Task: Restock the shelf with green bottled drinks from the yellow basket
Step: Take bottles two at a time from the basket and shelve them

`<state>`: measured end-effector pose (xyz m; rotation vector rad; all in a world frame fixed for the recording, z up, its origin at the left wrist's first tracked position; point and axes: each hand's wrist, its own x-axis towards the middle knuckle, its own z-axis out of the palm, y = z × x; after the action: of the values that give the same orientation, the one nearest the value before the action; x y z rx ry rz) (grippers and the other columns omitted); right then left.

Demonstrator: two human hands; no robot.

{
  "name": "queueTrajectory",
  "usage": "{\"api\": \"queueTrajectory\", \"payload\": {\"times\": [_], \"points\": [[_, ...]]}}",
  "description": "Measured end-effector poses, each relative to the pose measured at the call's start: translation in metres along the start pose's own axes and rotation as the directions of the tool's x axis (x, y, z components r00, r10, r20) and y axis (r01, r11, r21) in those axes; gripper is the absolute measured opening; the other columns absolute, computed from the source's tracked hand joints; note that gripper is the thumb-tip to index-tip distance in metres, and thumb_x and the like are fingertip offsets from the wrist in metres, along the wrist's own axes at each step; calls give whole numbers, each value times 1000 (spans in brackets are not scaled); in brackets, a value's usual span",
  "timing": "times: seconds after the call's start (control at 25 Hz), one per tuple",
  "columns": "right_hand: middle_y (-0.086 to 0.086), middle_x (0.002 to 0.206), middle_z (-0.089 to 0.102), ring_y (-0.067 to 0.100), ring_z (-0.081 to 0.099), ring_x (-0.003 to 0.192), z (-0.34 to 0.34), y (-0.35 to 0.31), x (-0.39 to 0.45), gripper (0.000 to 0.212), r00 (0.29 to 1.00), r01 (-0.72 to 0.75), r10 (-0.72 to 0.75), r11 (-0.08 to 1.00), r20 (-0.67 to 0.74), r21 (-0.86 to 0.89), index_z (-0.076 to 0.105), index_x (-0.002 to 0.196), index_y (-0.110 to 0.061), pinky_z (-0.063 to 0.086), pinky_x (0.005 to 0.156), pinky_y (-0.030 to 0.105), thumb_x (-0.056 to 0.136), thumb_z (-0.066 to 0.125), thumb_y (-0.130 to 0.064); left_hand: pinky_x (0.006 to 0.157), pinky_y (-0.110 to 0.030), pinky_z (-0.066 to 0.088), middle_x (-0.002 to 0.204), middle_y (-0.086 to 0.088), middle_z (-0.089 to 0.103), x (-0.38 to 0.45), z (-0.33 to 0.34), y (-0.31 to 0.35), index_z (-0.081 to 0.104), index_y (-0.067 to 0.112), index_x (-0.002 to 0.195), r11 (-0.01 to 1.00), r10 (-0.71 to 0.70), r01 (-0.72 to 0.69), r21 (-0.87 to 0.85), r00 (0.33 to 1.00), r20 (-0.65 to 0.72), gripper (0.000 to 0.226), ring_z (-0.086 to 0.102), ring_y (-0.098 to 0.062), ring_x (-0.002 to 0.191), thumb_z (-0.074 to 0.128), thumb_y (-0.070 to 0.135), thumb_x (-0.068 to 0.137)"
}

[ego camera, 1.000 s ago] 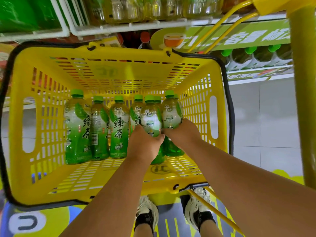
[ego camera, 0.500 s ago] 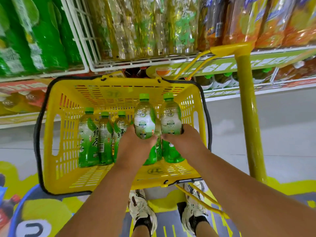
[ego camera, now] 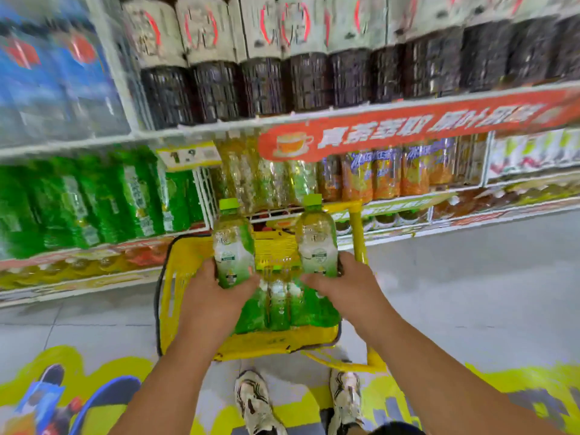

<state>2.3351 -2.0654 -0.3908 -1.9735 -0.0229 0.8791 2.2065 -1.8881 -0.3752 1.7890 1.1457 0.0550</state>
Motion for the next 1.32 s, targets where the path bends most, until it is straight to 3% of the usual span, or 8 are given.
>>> {"api": "queueTrajectory", "payload": {"times": [0.32,0.4,0.56,0.64,0.88,1.0,1.16,1.32], "points": [[-10,90,78,3,74,75,-82,-146,-127,25,974,225,-223,966,-30,127,74,105,-28,54,58,16,83,84,-32,65,-25,53,92,15,71,-105,-98,153,64,34,101,966,241,-248,-71,966,-92,29,67,-2,82,83,41,80],[-8,93,79,3,74,75,-101,-183,-153,22,951,308,-302,944,-63,116,73,103,-29,55,62,18,83,83,-34,68,-29,56,93,18,68,-126,-120,188,62,37,99,943,312,-322,-79,943,-117,29,67,-4,84,83,41,79],[-7,91,79,11,76,81,-127,-249,-196,23,901,431,-418,893,-114,128,75,98,-29,63,77,36,81,84,-40,54,-8,44,91,23,62,-158,-161,250,63,37,107,892,421,-437,-115,896,-141,29,62,14,70,81,38,84],[-6,90,79,15,77,83,-137,-281,-217,24,876,480,-465,869,-127,125,75,98,-26,63,82,44,80,85,-39,57,-11,47,97,20,67,-170,-181,278,65,32,114,865,459,-483,-135,871,-178,36,65,6,76,81,40,83],[-6,94,78,13,75,83,-155,-367,-274,24,783,619,-607,783,-136,71,73,98,-26,61,78,37,81,84,-40,74,-40,63,91,13,77,-195,-245,348,71,31,101,815,507,-560,-149,813,-285,39,74,-9,79,88,47,70],[-7,97,77,14,74,86,-158,-403,-299,27,739,671,-659,738,-142,70,73,100,-29,60,81,39,81,83,-45,76,-40,63,93,12,76,-211,-278,374,70,34,96,776,540,-600,-193,791,-288,29,74,-10,82,87,43,74],[-9,94,77,12,74,84,-154,-431,-321,28,698,714,-699,696,-154,77,72,100,-30,60,76,36,80,82,-47,79,-44,62,96,12,77,-221,-309,392,71,34,101,735,566,-634,-238,768,-299,49,75,-14,87,88,55,60],[-8,93,77,10,74,82,-147,-454,-333,27,669,743,-726,659,-161,113,74,101,-27,57,67,29,81,84,-42,78,-37,63,97,12,76,-224,-328,404,69,35,99,703,593,-672,-234,735,-330,31,74,-9,86,88,37,75]]}}
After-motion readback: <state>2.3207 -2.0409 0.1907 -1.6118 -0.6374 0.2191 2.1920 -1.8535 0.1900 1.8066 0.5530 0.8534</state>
